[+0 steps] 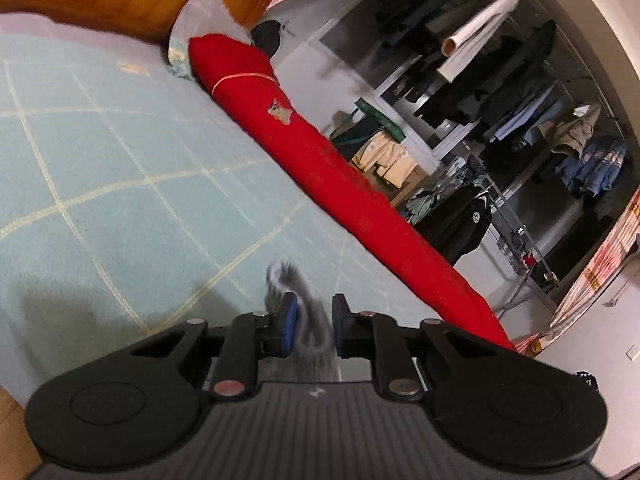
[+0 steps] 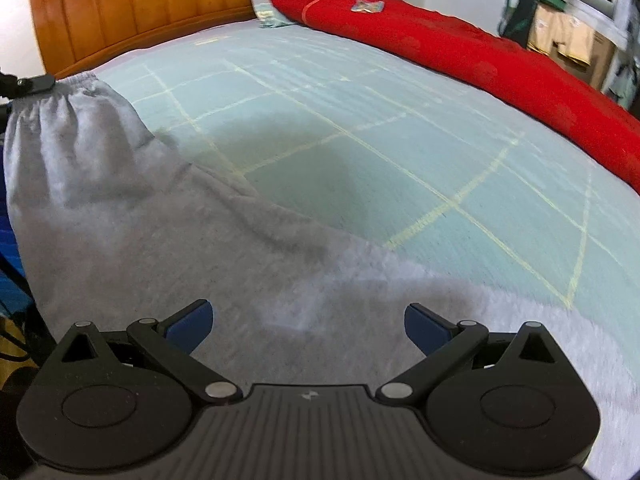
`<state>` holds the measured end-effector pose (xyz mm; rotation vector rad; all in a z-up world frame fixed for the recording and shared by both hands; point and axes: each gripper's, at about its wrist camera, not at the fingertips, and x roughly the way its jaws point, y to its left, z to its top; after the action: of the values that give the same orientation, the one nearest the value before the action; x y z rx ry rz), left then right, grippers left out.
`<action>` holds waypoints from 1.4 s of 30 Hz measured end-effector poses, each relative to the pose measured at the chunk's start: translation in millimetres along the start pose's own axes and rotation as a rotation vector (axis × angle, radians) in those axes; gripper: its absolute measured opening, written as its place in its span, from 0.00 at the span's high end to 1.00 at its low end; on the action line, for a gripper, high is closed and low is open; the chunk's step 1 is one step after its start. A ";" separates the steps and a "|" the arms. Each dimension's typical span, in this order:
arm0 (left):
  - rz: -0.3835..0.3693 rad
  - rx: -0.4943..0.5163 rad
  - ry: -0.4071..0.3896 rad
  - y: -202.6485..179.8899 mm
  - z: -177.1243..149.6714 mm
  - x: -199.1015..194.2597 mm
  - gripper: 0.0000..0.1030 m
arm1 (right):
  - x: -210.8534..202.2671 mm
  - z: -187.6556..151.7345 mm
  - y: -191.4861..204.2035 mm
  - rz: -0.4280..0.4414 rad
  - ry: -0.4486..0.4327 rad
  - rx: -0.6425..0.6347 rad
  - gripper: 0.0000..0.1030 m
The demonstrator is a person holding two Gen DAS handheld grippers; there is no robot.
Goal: Fold clothes
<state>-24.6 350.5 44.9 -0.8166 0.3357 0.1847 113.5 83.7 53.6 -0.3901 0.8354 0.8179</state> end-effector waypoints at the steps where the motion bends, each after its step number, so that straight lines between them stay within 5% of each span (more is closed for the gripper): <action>1: 0.011 -0.007 0.016 3.8 -2.0 4.8 0.85 | 1.3 1.1 0.8 0.007 0.000 -0.005 0.00; 9: 0.174 0.019 0.109 31.3 -19.2 31.9 0.84 | 0.9 1.8 0.1 0.016 0.012 -0.023 0.00; 16: 0.254 0.271 0.088 -2.7 -19.3 29.0 0.62 | 5.4 15.2 4.8 0.031 -0.016 -0.130 0.03; 20: 0.258 0.332 0.096 -13.1 -24.6 29.5 0.60 | 17.0 31.5 18.8 0.053 -0.019 -0.274 0.42; 28: 0.196 0.313 0.105 -17.0 -40.7 26.4 0.53 | 64.2 71.3 39.2 0.129 0.005 -0.497 0.52; 32: 0.192 0.280 0.101 -12.5 -48.4 17.4 0.51 | 93.6 75.8 40.0 0.158 0.088 -0.539 0.89; 36: 0.197 0.257 0.084 -10.5 -50.7 7.2 0.48 | 99.5 83.1 29.9 0.191 0.095 -0.491 0.96; 38: 0.191 0.249 0.077 -10.4 -49.1 5.7 0.48 | 106.3 93.5 25.0 0.127 0.075 -0.463 0.97; 42: 0.156 0.264 0.070 -18.7 -46.8 5.2 0.48 | 112.7 108.0 4.4 0.163 0.069 -0.332 0.92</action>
<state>-24.6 303.5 26.0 -0.5369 0.4793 0.2519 209.0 205.6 33.4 -0.6521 0.8039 1.1047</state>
